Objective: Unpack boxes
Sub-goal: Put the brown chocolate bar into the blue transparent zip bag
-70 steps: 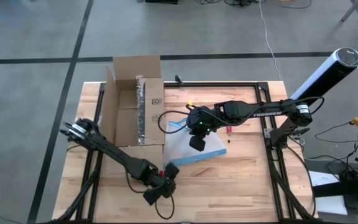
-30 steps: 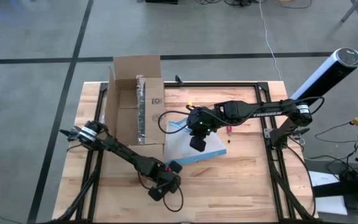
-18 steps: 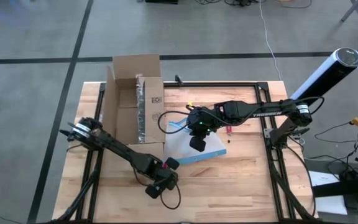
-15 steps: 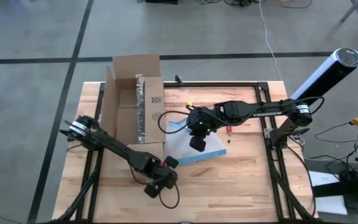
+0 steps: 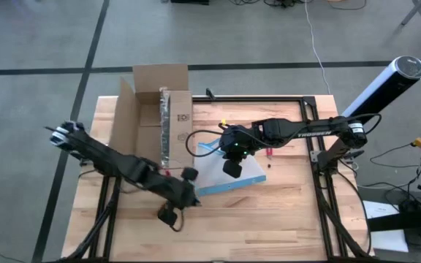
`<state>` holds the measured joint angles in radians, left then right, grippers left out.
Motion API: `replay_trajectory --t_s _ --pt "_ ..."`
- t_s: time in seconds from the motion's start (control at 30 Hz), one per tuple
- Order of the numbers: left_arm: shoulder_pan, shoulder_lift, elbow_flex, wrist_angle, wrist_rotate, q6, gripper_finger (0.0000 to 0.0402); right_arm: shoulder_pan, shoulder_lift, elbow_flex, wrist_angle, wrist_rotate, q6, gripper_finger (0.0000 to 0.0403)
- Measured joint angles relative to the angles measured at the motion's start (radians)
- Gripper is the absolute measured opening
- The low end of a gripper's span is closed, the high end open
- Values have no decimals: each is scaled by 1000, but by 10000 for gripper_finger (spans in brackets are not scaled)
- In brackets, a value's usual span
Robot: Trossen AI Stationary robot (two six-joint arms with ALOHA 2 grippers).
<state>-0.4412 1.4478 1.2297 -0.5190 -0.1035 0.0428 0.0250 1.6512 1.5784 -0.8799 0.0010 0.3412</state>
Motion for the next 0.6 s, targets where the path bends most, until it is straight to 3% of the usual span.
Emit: replay_trajectory --t_s 0.3,0.6 --pt "63 -210 0 -30 -323 69 27 0 0 0 3 1 7 0" --pt "320 -219 0 -61 -312 177 27 4 0 0 7 -2 8 0"
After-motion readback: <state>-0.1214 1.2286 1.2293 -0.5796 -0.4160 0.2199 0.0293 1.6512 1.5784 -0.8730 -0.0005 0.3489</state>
